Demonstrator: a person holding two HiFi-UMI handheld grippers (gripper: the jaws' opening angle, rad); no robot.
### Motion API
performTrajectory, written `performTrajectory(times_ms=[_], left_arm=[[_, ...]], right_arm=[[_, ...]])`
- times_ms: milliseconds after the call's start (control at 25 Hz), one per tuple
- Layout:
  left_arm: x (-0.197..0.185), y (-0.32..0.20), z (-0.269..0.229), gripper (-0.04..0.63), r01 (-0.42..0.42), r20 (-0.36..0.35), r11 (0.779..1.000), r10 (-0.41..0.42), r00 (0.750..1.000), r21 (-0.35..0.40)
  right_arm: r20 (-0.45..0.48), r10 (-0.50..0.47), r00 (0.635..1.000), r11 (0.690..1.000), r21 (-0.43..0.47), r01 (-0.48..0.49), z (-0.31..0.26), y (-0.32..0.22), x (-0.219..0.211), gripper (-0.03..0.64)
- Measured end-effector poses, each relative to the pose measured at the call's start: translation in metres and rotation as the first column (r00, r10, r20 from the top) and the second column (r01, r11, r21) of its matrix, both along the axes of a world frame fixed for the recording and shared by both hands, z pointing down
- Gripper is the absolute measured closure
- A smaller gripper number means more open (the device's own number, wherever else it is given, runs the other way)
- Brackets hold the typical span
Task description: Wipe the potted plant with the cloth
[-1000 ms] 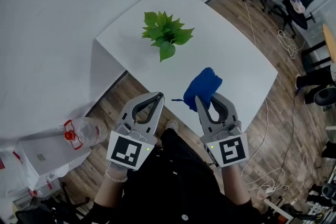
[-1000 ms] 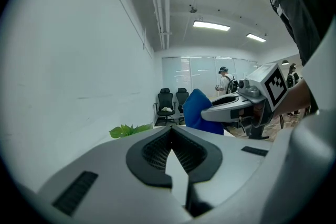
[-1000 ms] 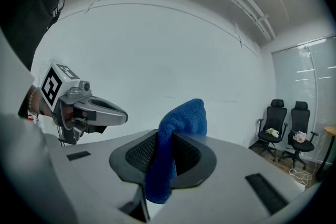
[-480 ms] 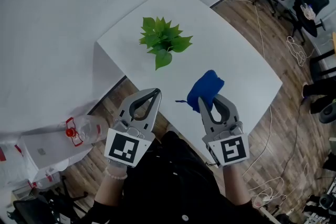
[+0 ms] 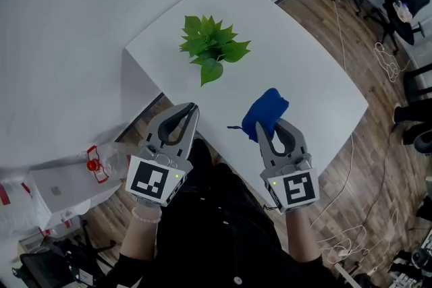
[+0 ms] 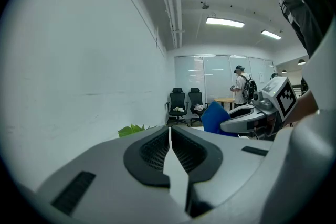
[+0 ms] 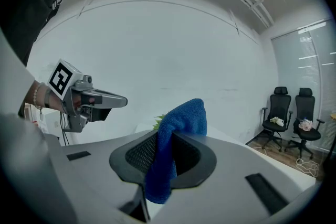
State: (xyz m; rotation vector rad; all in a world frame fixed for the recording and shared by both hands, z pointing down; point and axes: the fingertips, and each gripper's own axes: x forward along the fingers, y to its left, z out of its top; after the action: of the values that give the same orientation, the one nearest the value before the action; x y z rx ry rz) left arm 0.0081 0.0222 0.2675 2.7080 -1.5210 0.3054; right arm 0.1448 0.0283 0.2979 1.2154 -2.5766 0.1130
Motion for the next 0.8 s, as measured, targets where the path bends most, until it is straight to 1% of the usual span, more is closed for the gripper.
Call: performTrajectory(times_ms=[120,360,480,680,800], left_arm=[[-0.008,-0.011,0.008,0.581,-0.005,-0.020,1.000,0.004,1.000,-0.004],[-0.025,-0.042,0.033,0.576,-0.012,-0.037,0.998,0.010,0.999,-0.055],[-0.034,-0.060,0.044,0.492,-0.012,-0.039,0.997,0.009,0.999,-0.076],[-0.040,-0.085,0.067,0.409,-0.054,-0.022,0.992,0.052,0.998,-0.113],[-0.042,-0.098,0.084,0.365,-0.091,-0.005,0.986,0.091,0.996,-0.141]], right_arm=[[-0.008,0.021,1.000,1.000,-0.013,-0.021,0.008,-0.004,0.001,0.523],[-0.033,0.063,0.997,0.997,-0.042,-0.065,0.026,-0.022,-0.001,0.523],[-0.053,0.075,0.996,0.995,-0.057,-0.078,0.033,-0.034,-0.005,0.523],[-0.073,0.096,0.993,0.991,-0.082,-0.102,0.047,-0.058,-0.010,0.523],[-0.061,0.121,0.991,0.989,-0.082,-0.126,0.054,-0.076,-0.012,0.523]])
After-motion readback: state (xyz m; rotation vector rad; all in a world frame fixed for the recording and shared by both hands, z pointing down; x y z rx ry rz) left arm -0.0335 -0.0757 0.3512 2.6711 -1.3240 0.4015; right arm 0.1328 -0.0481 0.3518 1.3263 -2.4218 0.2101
